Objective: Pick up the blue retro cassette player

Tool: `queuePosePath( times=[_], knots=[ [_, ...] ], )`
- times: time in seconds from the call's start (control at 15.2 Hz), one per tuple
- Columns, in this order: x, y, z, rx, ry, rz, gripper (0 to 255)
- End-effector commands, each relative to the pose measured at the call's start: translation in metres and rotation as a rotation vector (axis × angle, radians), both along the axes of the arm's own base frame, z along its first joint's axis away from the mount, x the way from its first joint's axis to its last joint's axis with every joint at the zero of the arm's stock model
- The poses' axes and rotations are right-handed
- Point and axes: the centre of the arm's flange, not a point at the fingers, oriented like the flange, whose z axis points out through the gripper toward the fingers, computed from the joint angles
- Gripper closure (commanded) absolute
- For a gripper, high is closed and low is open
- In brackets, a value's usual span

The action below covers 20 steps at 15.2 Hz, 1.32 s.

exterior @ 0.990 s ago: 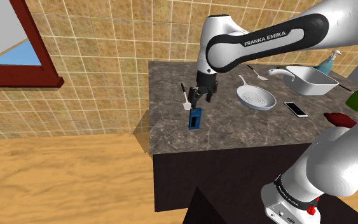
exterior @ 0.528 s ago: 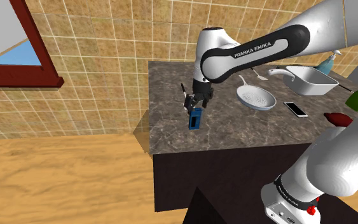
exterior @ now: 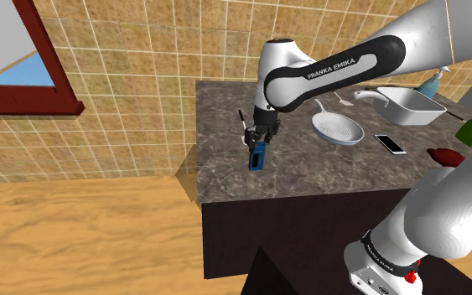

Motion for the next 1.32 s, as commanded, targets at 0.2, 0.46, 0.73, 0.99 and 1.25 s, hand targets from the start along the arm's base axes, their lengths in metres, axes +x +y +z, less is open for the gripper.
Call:
queuePosePath(
  times=[0.2,0.46,0.73,0.99,1.25],
  knots=[
    [-0.001,0.001,-0.001,0.0,0.003,0.0,255],
    [-0.001,0.001,0.02,0.0,0.003,0.0,255],
    [-0.001,0.001,0.041,0.0,0.003,0.0,255],
    [-0.001,0.001,0.062,0.0,0.003,0.0,255],
    [-0.001,0.001,0.079,0.0,0.003,0.0,255]
  ],
)
